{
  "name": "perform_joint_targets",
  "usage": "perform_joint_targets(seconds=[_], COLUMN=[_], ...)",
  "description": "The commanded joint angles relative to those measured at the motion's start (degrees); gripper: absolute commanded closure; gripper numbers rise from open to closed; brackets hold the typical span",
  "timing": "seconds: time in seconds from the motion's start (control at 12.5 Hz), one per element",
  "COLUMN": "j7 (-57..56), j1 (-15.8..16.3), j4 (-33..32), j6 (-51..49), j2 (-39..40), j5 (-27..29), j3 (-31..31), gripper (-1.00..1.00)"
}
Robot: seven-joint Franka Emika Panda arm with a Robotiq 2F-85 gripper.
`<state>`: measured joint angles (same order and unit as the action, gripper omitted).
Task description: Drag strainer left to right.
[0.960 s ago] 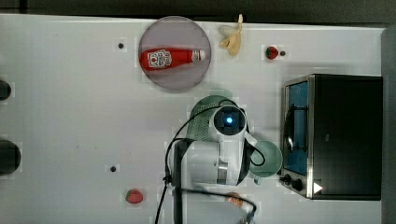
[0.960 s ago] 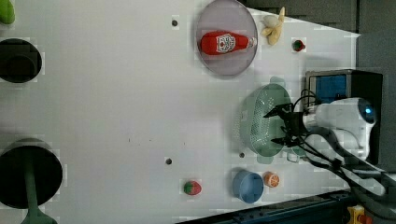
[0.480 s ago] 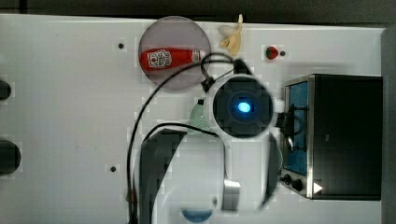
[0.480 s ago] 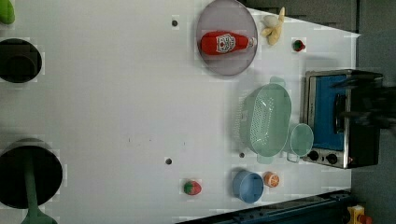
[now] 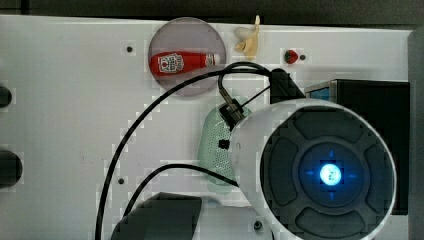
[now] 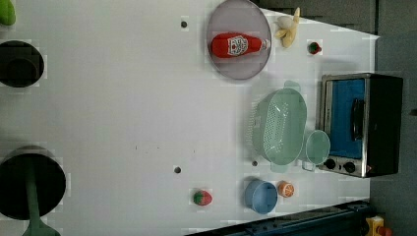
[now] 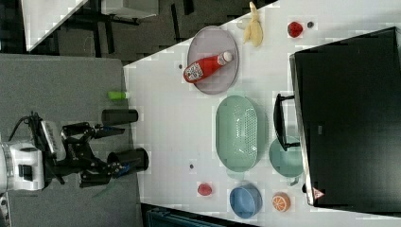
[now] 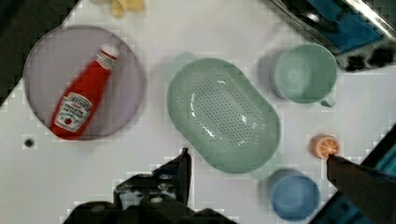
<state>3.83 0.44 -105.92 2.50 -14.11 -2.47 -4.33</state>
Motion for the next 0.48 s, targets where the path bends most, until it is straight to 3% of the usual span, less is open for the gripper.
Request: perform_joint_targets(seconds=[0.08,0.48], j7=[-4.2,-4.3], j1=[0.4,0.4], j4=[1.2,0.9], j6=[-1.0,-2.2], j2=[3.7,4.0], j5=[0.8,0.8], j3=[-0.6,-0.5], gripper=[-1.0,-1.0])
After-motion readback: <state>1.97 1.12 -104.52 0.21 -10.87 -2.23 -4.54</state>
